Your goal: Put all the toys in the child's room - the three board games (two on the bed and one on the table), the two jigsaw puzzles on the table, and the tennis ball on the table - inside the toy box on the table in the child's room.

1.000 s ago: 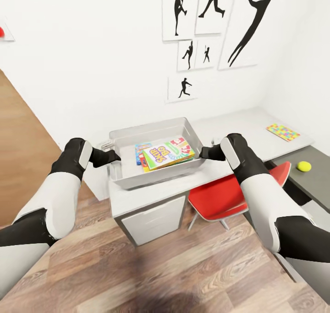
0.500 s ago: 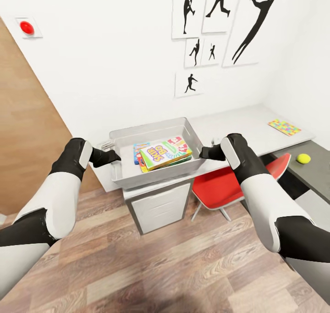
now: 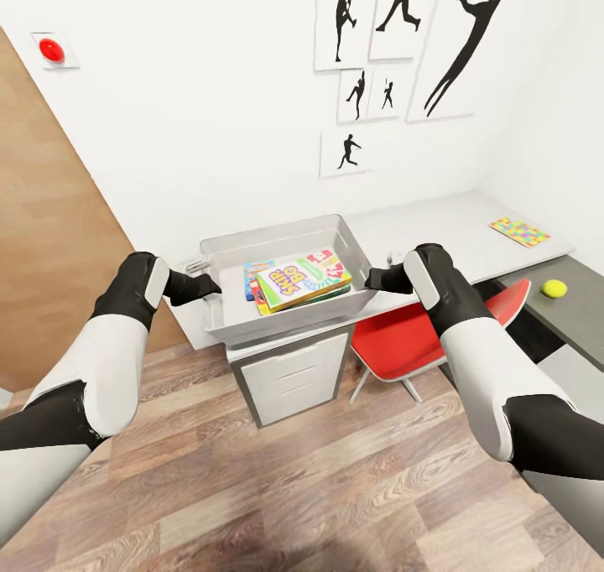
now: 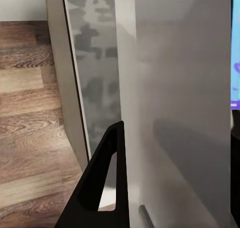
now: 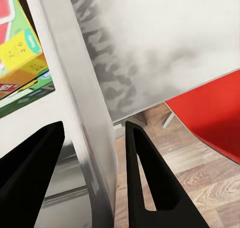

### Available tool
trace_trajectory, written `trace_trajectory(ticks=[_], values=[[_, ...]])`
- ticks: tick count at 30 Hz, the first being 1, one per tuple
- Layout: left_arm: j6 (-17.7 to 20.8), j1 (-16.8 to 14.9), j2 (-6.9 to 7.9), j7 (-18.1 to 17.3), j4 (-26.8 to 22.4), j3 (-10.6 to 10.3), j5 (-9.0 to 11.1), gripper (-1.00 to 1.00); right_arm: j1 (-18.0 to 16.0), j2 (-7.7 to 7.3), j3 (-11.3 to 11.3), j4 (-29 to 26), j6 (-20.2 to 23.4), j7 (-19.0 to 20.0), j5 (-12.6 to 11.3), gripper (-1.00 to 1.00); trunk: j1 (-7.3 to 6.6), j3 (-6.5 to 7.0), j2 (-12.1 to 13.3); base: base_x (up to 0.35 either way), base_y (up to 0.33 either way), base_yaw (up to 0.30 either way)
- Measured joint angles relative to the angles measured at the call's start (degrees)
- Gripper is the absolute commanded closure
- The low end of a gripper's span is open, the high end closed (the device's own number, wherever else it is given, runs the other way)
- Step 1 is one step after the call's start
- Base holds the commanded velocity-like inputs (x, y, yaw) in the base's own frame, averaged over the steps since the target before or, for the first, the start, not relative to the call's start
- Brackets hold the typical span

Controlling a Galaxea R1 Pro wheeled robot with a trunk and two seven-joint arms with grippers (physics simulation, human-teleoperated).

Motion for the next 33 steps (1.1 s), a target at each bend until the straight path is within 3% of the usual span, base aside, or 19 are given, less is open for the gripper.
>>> trace_trajectory(ticks=[25, 26, 27, 28, 29, 33], values=[[0.0, 0.0, 0.05, 0.0, 0.0, 0.0, 0.0, 1.00, 0.0, 0.11, -0.1, 0.0, 0.0, 0.1, 0.2, 1.00, 0.00, -0.85, 0.0, 0.000, 0.000, 0.000], [0.0, 0.0, 0.05, 0.0, 0.0, 0.0, 0.0, -1.00, 0.0, 0.10, -0.1, 0.0, 0.0, 0.1, 0.2, 1.00, 0.00, -0.87, 0.0, 0.000, 0.000, 0.000], [0.2, 0.0, 0.09, -0.4, 0.0, -0.2, 2.4, -1.00, 0.0, -0.15, -0.1, 0.0, -0.1, 0.1, 0.3, 1.00, 0.00, -0.87, 0.0, 0.000, 0.000, 0.000], [0.2, 0.0, 0.08, -0.4, 0.0, -0.2, 2.6, -1.00, 0.0, -0.15, 0.0, 0.0, -0.1, 0.1, 0.2, -1.00, 0.00, -0.88, 0.0, 0.000, 0.000, 0.000], [0.2, 0.0, 0.09, -0.4, 0.0, -0.2, 2.6, -1.00, 0.0, -0.15, -0.1, -0.1, -0.2, 0.2, -1.1, -1.00, 0.00, -0.87, 0.0, 0.000, 0.000, 0.000], [0.2, 0.0, 0.13, -0.3, 0.0, -0.2, 2.6, -1.00, 0.0, -0.18, -0.1, -0.1, -0.2, 0.2, -1.1, -1.00, 0.00, -0.88, 0.0, 0.000, 0.000, 0.000]])
